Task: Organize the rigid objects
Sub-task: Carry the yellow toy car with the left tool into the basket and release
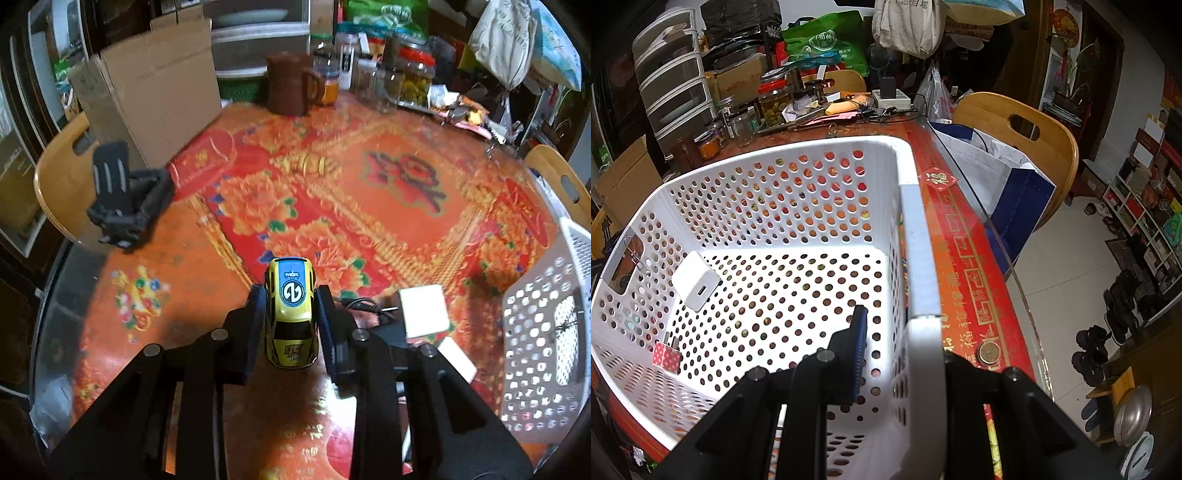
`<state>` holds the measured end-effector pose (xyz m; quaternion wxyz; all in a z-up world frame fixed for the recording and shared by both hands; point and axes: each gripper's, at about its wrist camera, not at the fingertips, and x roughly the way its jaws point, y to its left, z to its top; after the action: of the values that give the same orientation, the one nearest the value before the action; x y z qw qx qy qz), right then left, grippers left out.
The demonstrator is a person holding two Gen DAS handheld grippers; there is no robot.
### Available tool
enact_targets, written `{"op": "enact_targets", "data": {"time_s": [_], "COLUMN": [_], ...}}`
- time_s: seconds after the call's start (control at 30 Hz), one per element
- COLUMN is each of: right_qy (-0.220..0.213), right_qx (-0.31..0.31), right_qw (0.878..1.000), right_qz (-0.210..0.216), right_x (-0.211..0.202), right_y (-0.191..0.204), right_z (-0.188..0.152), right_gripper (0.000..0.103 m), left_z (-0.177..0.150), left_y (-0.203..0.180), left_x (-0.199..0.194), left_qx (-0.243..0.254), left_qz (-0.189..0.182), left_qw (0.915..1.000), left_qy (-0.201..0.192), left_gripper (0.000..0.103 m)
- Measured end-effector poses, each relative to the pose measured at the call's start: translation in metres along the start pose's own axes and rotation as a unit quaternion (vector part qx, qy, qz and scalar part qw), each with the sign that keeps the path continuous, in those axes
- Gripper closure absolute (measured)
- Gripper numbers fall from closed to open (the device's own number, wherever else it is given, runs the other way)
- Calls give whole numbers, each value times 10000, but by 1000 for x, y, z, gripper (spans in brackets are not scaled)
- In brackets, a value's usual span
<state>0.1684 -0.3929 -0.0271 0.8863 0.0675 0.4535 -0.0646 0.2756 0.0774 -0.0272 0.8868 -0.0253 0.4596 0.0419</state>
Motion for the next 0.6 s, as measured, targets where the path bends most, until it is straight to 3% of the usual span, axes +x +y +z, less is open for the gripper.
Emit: {"op": "enact_targets", "data": {"time_s": [0.37,0.6], "right_qy": [4,-11], "right_qx": [-14,-21], "right_qw": [10000,10000], "right_qz": [3,33], "right_x": [0,0], "right_y": [0,0], "right_z": [-1,-1], "right_gripper": [85,85], "left_z": [13,20], "left_y": [-32,-86], "left_x": [-96,-135], "left_qx": [326,834], "left_qz": [-144,-380], "left_qw": [9961,9903], "left_qy": [-804,-1045], "left_gripper": [77,77]}}
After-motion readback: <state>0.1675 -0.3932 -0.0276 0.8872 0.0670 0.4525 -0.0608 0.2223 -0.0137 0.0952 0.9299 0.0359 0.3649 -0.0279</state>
